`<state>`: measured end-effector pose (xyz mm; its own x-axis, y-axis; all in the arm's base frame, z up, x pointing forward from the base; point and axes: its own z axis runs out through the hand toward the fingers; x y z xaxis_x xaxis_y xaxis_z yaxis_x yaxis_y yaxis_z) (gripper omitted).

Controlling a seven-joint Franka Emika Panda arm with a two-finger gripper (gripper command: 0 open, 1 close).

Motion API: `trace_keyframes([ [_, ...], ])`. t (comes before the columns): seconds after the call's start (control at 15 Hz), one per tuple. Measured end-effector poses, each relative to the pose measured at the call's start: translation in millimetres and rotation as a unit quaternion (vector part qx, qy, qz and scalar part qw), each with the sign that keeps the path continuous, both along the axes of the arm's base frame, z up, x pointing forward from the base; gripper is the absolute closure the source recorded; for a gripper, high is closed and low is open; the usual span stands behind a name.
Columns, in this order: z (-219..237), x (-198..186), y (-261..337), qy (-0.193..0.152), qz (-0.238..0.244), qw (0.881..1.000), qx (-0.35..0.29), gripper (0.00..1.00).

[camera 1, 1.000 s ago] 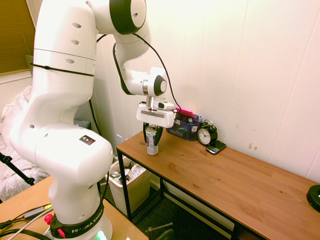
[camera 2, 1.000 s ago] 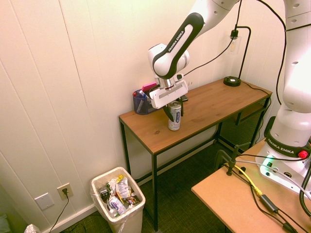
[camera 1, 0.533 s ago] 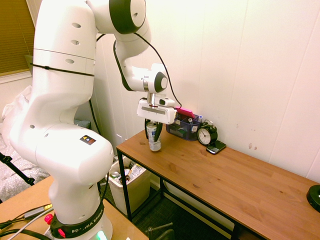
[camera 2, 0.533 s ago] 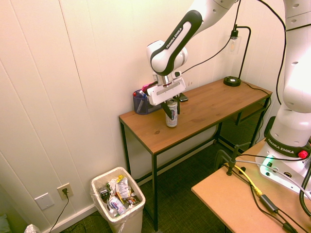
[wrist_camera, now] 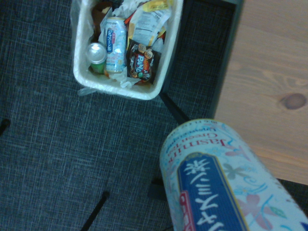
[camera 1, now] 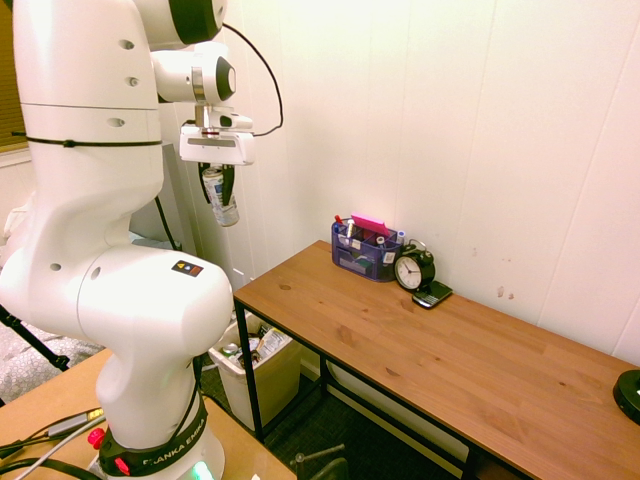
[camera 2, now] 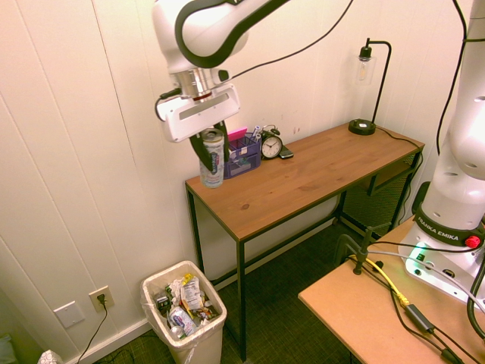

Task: Throw the can in the trash bin

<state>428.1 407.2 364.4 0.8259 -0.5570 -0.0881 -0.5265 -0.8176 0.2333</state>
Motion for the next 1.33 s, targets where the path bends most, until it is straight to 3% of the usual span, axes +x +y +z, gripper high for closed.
trace_keyframes([
  [0.53, -169, 52, 74, 0.084, 0.001, 0.996, -0.032, 1.00],
  [0.6, -189, 57, 78, 0.091, -0.001, 0.995, -0.035, 0.00],
  [0.87, -206, 82, 88, 0.116, -0.011, 0.993, -0.028, 0.00],
  [1.33, -207, 113, 76, 0.121, -0.019, 0.992, -0.032, 0.00],
])
